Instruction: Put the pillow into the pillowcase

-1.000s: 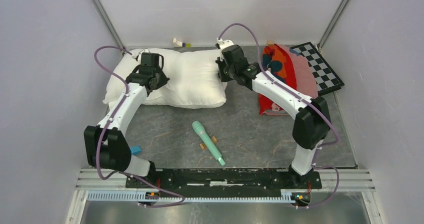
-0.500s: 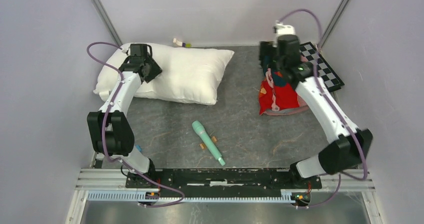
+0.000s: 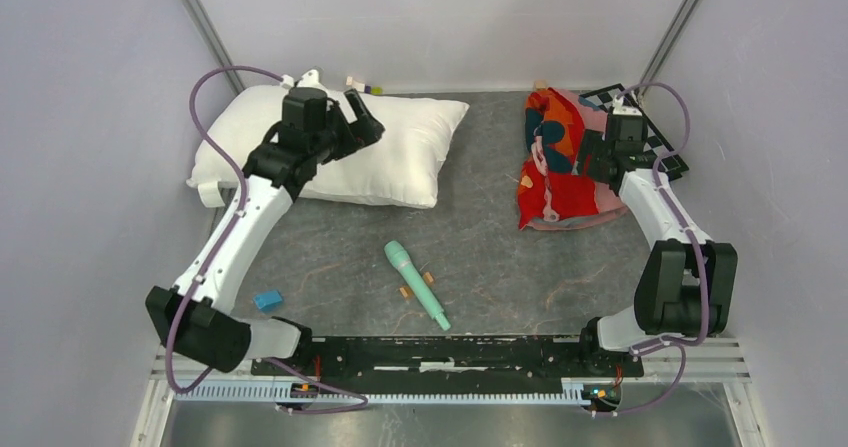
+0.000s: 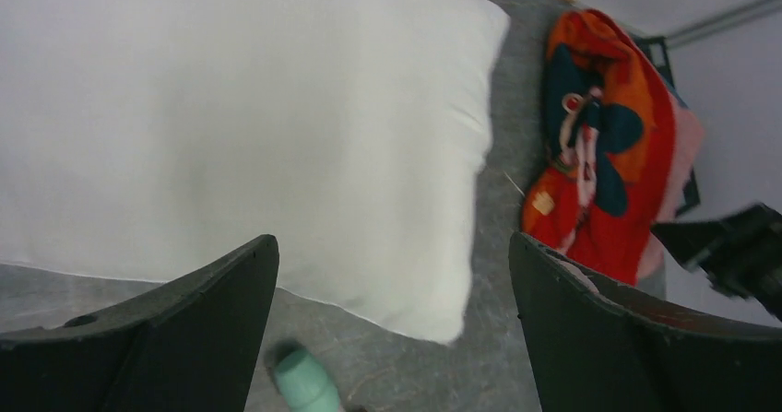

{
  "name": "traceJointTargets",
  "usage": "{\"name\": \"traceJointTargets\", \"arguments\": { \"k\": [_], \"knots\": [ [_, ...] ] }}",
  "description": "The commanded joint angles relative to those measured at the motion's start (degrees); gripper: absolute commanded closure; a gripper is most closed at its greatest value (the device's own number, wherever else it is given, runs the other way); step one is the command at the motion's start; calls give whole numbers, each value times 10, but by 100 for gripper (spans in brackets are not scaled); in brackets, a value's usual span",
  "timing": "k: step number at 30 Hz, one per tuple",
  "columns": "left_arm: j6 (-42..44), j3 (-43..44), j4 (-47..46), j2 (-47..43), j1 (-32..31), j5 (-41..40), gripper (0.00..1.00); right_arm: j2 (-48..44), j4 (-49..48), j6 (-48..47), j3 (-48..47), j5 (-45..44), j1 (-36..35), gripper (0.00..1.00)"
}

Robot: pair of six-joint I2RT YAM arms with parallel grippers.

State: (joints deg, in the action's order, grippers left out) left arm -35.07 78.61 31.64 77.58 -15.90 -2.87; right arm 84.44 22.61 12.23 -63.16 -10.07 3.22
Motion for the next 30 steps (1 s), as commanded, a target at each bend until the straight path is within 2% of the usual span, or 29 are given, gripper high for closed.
{"name": "traceJointTargets", "arguments": {
  "k": [1, 4, 8, 11, 13, 16, 18, 19, 23, 27, 30],
  "knots": [
    [7, -11, 9, -50, -78, -5, 0, 6, -51, 3, 28, 16, 12, 24],
    [9, -26, 13, -69, -126, -17, 0, 23, -66, 1, 40, 41, 21, 34],
    [4, -51, 13, -84, -158, -14, 0, 49, -76, -1, 48, 32, 22, 39],
    [4, -64, 13, -93, -175, -16, 0, 64, -81, 3, 42, 51, 22, 47],
    [2, -72, 14, -100, -183, -16, 0, 67, -83, 9, 36, 72, 21, 59],
    [2, -79, 20, -108, -191, -21, 0, 57, -58, 11, 12, 73, -1, 84],
    [5, -80, 28, -112, -194, -21, 0, 42, -32, 9, -9, 70, -27, 97],
    [7, -82, 31, -115, -195, -21, 0, 30, -17, 8, -20, 72, -52, 99],
    [8, -81, 43, -127, -199, -26, 0, 2, 7, 26, -83, 91, -163, 100],
    [-2, -72, 51, -128, -200, -25, 0, 29, 29, 56, -191, 124, -275, 100],
    [-3, -57, 55, -116, -200, -20, 0, 49, 27, 75, -245, 144, -324, 100]
  ]
}}
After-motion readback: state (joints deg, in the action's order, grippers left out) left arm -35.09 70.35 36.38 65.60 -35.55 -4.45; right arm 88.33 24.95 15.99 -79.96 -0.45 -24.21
